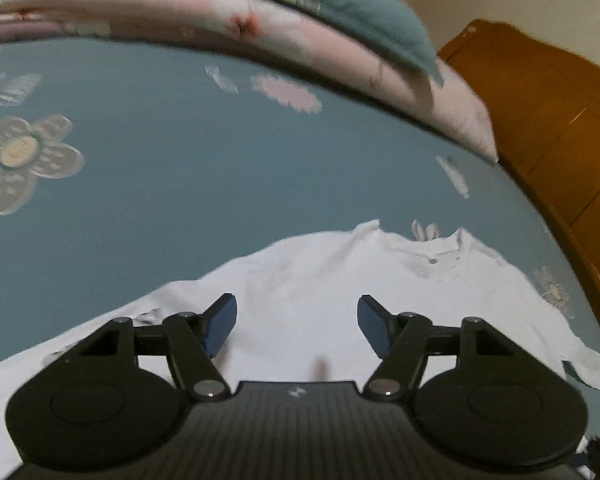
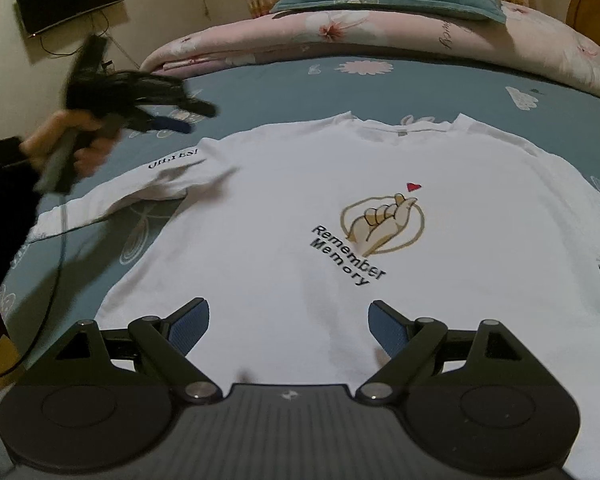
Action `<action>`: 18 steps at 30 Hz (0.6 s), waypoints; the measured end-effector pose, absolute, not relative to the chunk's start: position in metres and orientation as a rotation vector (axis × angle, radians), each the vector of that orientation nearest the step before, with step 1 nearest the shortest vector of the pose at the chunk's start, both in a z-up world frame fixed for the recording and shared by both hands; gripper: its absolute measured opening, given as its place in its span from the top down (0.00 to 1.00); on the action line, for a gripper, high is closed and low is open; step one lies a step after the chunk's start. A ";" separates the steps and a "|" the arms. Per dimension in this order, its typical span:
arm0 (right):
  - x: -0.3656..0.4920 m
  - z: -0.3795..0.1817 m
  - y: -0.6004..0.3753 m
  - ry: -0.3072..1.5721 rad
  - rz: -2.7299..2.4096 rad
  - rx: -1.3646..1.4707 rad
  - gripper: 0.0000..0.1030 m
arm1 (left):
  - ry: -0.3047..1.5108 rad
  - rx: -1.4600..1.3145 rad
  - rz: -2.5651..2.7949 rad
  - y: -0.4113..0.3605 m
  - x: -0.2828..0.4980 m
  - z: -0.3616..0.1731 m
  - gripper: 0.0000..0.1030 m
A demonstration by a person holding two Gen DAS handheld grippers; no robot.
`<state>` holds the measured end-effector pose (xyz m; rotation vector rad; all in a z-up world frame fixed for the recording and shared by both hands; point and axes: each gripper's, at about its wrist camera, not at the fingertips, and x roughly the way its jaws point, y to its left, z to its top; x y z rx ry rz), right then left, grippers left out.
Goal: Fold clothes
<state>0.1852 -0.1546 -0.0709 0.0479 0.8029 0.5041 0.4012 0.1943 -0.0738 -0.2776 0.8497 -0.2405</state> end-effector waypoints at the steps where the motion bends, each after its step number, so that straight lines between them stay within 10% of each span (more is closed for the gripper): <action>1: 0.186 -0.072 -0.158 0.804 0.505 0.050 0.13 | 0.866 -0.276 -0.227 0.191 0.408 -0.081 0.36; 18: 0.181 -0.073 -0.206 0.795 0.371 0.105 0.10 | 0.866 -0.086 -0.095 0.137 0.401 -0.053 0.31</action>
